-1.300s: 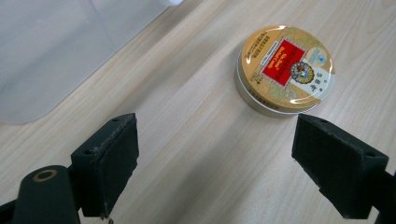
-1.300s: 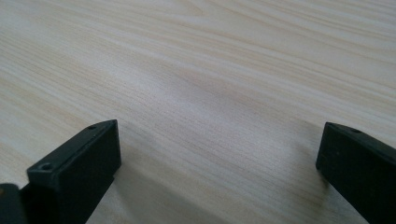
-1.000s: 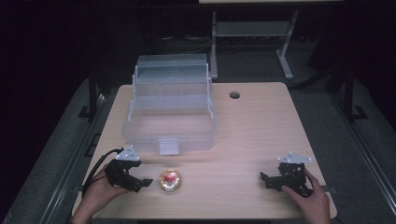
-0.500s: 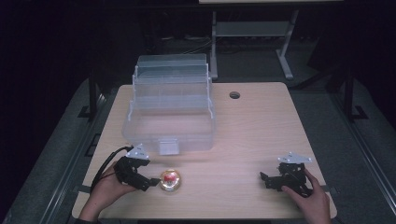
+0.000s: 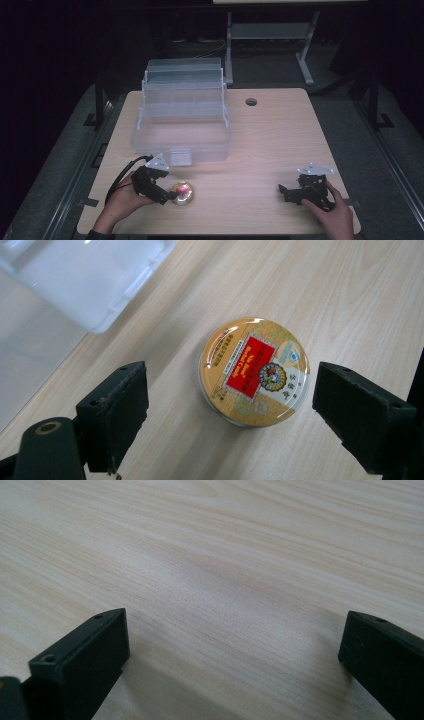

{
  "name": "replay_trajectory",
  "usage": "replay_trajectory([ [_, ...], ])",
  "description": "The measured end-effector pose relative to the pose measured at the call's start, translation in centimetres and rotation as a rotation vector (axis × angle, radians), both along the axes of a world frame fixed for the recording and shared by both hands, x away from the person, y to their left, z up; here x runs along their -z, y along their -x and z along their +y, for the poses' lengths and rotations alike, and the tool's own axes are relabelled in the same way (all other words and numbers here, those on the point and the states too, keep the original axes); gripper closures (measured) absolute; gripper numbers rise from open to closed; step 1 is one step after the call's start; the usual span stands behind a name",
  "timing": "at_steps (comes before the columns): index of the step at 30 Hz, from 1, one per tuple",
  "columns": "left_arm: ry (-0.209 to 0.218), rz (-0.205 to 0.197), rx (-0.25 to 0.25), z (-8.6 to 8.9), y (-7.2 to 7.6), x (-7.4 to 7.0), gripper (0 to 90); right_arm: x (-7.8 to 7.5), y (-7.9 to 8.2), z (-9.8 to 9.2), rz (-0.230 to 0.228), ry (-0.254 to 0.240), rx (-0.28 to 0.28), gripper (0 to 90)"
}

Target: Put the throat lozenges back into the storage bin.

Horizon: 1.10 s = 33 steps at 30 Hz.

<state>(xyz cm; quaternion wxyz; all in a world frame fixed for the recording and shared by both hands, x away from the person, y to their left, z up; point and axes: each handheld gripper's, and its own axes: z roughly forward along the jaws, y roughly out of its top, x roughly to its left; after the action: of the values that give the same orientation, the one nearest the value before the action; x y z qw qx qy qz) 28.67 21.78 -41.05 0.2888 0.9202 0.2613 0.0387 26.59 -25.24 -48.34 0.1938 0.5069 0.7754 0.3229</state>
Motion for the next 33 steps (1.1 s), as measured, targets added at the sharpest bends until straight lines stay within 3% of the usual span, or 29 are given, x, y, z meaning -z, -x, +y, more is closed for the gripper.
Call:
replay_trajectory([
  [33, -0.055, 0.032, 0.087, -3.4, -0.3, 1.3, 13.7, 0.0, 0.0, 0.0, 0.000, 0.000, 0.000, 0.0],
])
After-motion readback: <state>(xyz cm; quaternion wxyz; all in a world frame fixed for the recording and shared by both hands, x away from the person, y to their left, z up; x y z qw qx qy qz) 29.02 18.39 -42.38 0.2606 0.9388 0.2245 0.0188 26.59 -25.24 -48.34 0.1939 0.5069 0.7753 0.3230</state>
